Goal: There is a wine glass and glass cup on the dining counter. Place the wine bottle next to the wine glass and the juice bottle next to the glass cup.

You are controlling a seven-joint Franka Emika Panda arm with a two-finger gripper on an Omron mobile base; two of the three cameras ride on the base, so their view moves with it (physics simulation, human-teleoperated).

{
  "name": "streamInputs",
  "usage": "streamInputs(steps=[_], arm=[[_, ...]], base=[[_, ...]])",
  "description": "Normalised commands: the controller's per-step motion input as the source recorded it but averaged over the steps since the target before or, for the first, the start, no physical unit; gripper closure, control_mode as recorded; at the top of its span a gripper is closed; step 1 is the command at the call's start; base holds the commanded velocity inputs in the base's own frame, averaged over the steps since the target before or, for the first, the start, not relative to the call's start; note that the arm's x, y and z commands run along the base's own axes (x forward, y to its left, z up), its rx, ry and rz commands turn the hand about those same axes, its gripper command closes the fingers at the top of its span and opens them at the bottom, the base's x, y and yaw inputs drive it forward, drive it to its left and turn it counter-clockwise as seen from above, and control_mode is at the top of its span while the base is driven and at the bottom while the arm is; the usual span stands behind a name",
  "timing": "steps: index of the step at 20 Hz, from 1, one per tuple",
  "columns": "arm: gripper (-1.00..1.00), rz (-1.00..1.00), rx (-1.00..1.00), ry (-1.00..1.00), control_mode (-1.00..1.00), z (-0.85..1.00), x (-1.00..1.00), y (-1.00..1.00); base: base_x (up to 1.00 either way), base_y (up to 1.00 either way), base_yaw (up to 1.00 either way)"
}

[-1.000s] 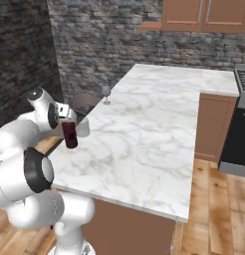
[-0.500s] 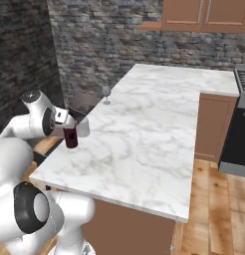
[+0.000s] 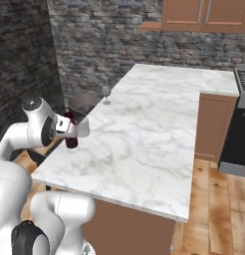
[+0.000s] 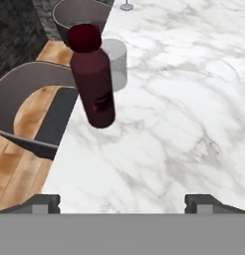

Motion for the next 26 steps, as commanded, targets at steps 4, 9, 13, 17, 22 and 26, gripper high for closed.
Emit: streamInputs(steps=[4,9,13,17,22,26], arm=[[-1.0,0.0,0.0,0.06,-1.0,0.0,-0.37,-0.08],[-1.0,0.0,-0.01,0.09,-1.0,0.0,-0.17,0.0],[-1.0,0.0,0.0,0.0,-1.0,0.0,0.0,0.0],[-1.0,0.0,0.0,0.0,-1.0,0.0,0.0,0.0],[-1.0,0.0,0.0,0.0,1.0,0.0,0.0,0.0],[-1.0,0.0,0.0,0.0,1.0,0.0,0.0,0.0]], base=[[0.0,0.0,0.0],[0.0,0.0,0.0],[0.0,0.0,0.0],[0.0,0.0,0.0],[-0.03,0.0,0.0],[-0.46,0.0,0.0]])
